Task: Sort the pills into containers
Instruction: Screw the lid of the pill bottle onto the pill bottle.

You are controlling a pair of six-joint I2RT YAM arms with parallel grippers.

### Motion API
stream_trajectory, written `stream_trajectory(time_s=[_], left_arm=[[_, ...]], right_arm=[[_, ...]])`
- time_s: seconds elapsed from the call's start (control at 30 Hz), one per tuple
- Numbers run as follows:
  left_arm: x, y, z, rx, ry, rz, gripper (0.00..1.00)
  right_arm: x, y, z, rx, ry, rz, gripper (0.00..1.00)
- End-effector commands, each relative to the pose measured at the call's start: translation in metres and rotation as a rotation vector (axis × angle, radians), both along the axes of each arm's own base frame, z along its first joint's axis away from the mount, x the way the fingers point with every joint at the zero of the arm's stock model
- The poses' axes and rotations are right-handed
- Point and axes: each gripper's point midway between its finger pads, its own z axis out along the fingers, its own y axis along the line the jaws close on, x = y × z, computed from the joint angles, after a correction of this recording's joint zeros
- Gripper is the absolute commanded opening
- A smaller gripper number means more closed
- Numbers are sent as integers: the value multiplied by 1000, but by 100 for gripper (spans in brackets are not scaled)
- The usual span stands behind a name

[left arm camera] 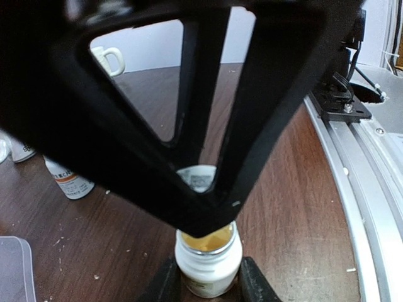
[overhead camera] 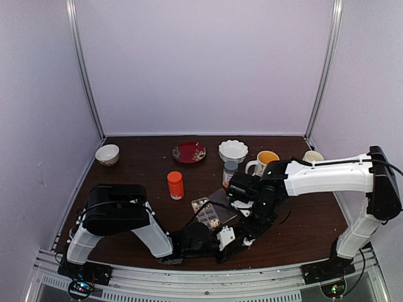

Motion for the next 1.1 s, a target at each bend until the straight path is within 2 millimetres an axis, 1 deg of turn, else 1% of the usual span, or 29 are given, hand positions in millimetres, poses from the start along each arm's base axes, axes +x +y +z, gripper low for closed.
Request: stream_trajectory(time_s=[0.0, 0.1, 0.33, 0.5, 0.67, 0.93, 1.0, 1.07], left_arm=[[3, -4, -7, 9, -11, 0, 30], [3, -3, -7, 8, -10, 0, 28], [7, 3, -2, -26, -14, 15, 28], [7, 3, 0, -42, -18, 16, 28], [7, 4, 0, -49, -17, 15, 27], [3, 2, 2, -74, -17, -16, 21], [2, 3, 2, -81, -21, -23, 24], [1, 4, 2, -82, -21, -22, 27]], right_arm=[[-11, 26, -4, 98, 38, 12, 16], [-12, 27, -5, 119, 44, 2, 15], [-5, 24, -2, 166, 37, -48, 15], [-5, 23, -5, 159, 41, -60, 15], [1, 12, -9, 99, 2, -79, 15], [-2, 18, -9, 163, 8, -129, 17], [-3, 23, -7, 208, 16, -140, 19], [-4, 24, -6, 222, 14, -150, 20]])
